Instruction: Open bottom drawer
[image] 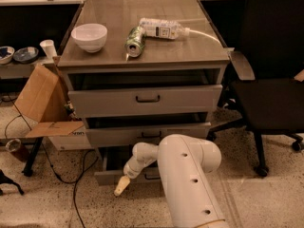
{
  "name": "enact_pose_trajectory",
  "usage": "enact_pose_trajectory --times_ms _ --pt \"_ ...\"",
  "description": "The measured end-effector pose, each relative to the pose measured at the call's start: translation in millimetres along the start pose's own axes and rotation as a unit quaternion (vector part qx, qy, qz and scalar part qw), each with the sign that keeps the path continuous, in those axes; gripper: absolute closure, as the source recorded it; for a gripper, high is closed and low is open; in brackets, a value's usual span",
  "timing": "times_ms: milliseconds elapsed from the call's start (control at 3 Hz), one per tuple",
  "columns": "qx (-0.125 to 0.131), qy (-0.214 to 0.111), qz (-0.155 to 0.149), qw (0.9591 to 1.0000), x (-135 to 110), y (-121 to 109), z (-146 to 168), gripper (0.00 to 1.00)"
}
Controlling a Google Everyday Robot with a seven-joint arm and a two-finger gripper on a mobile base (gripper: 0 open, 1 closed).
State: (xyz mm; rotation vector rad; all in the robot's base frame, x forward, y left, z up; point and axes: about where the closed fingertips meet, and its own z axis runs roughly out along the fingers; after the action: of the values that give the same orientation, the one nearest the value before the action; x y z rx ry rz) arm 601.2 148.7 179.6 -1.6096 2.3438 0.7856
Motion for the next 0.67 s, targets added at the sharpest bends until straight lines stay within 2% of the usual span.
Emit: enact_pose_trajectory --times_ms 667 --pt "-0.007 0.03 0.001 0.9995 20 11 -1 0.0"
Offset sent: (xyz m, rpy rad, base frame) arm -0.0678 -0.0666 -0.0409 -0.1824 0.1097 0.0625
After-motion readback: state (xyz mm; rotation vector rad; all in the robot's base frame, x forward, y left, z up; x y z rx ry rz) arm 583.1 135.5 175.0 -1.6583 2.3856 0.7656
